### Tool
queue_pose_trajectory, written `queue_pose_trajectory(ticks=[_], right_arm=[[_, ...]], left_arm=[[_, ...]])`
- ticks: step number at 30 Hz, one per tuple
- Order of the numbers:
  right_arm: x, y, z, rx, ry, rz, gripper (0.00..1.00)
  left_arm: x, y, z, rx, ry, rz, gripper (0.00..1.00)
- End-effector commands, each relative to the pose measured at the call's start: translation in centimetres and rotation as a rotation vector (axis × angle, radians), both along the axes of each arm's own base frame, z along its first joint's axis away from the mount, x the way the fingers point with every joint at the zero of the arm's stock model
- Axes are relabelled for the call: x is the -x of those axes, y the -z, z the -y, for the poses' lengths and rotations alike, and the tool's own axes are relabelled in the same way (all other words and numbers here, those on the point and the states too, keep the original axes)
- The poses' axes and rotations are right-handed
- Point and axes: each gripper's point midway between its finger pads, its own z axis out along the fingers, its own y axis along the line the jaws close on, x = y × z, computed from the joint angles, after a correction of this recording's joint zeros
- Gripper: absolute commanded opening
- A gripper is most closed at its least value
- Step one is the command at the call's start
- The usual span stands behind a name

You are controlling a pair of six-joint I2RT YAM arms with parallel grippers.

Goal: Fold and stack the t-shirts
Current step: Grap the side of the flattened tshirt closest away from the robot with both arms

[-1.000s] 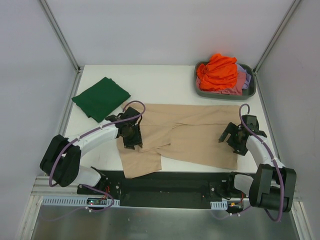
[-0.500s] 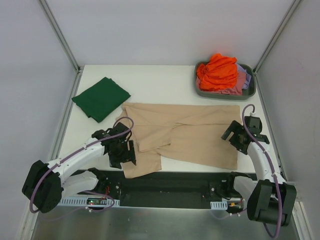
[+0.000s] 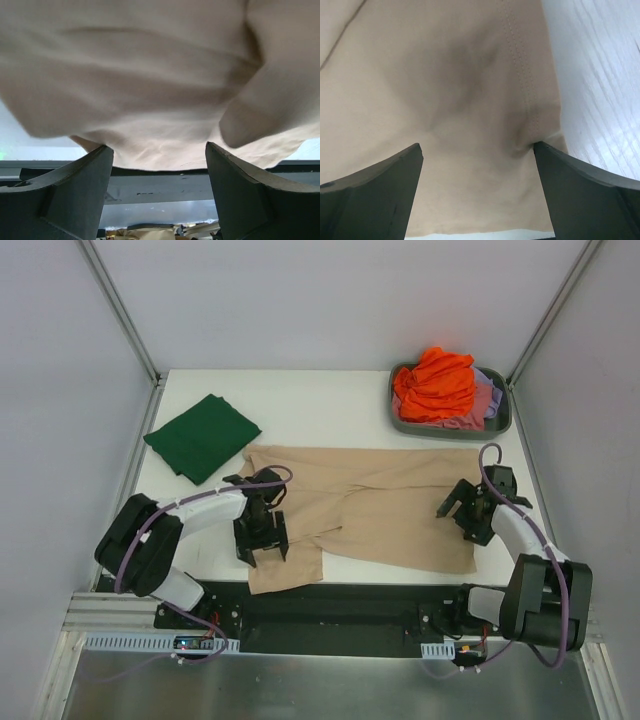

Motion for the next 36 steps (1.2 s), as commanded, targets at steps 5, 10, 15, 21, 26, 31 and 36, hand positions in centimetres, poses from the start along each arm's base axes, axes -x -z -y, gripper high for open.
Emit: queue_pose_trajectory(ticks=[5, 10, 15, 21, 26, 31, 36], right_arm=[[-1.5, 2.5, 0.7, -0.002, 0.068, -0.109, 0.96], [-3.0, 1.6, 2.5, 0.079, 0.106, -0.097, 0.96], [-3.5, -0.5, 2.7, 0.096, 0.098, -0.037, 0.96], [-2.3, -1.3, 1.0, 0.027, 0.057, 0.022, 0.96], [-1.7, -1.8, 0.6, 0.012, 0.035, 0.048, 0.96], [-1.6, -2.5, 0.5, 0.013, 0.032, 0.079, 0.96], [-1.5, -2.8, 0.6, 0.025, 0.037, 0.096, 0.96]], left_arm=[[-6.8, 0.2, 1.2, -0.012, -0.013, 0.081, 0.71], [-9.6, -0.3, 1.5, 0.024, -0.004, 0.099, 0.7], [-8.7, -1.9, 1.4, 0.073, 0.014, 0.138, 0.68], [-5.4, -4.2, -1.0, 0.056, -0.033, 0.193, 0.69], [-1.3, -4.1, -2.8, 0.054, -0.135, 0.18, 0.69], [2.4, -2.0, -4.8, -0.003, -0.227, 0.116, 0.66], [1.6, -1.2, -4.3, 0.01, -0.256, 0.132, 0.59]])
